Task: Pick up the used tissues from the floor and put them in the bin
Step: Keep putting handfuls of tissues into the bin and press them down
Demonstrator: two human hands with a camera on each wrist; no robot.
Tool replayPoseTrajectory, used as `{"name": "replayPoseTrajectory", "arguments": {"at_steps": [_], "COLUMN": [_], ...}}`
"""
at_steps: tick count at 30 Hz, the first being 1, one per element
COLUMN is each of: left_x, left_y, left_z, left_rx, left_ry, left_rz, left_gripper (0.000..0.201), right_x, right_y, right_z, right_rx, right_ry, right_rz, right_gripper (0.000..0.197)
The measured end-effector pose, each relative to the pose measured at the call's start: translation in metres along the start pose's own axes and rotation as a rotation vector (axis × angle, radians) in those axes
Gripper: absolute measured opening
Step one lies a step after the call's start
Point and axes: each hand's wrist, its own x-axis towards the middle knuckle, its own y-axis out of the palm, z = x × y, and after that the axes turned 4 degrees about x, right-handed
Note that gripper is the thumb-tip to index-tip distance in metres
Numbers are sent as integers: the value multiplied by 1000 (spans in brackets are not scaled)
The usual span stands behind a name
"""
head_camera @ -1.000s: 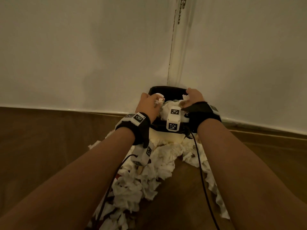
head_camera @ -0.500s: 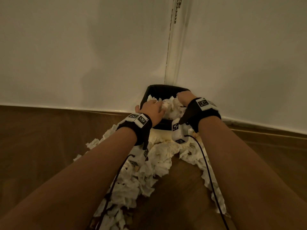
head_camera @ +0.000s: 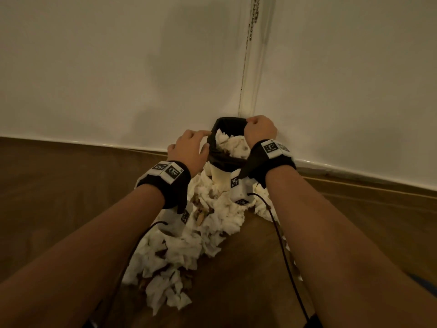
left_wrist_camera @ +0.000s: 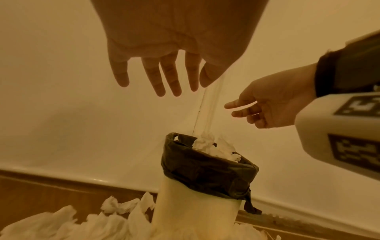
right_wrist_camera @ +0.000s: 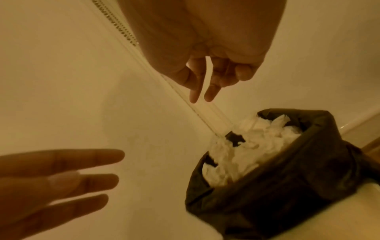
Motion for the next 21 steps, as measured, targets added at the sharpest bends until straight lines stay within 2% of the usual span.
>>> {"name": "replayPoseTrajectory", "arguments": {"at_steps": [4,8,13,18,21], "left_x": [-35,-71,-106,-133,-149], "left_y": [-9,-7,8,34,50], "left_z": [22,52,92,126,146], "left_rx": [-36,-6,-5,-10,1], "left_ry": [-53,-136,-193,-241,-283], "left_rz": [-1,54,134,243,299], "left_gripper": [36,37,38,35,32], "right_x": [-35,-71,-114,-150,-167], "right_y": [12,24,52,92,118], "right_z": [10,2,-17,-39,-50], "right_rx": [72,45,-59,-51,-72], "right_ry": [-61,-79,-58,11,3], "right_rz": [67,114,290,418,494], "right_gripper": [30,29,30,27,21]}}
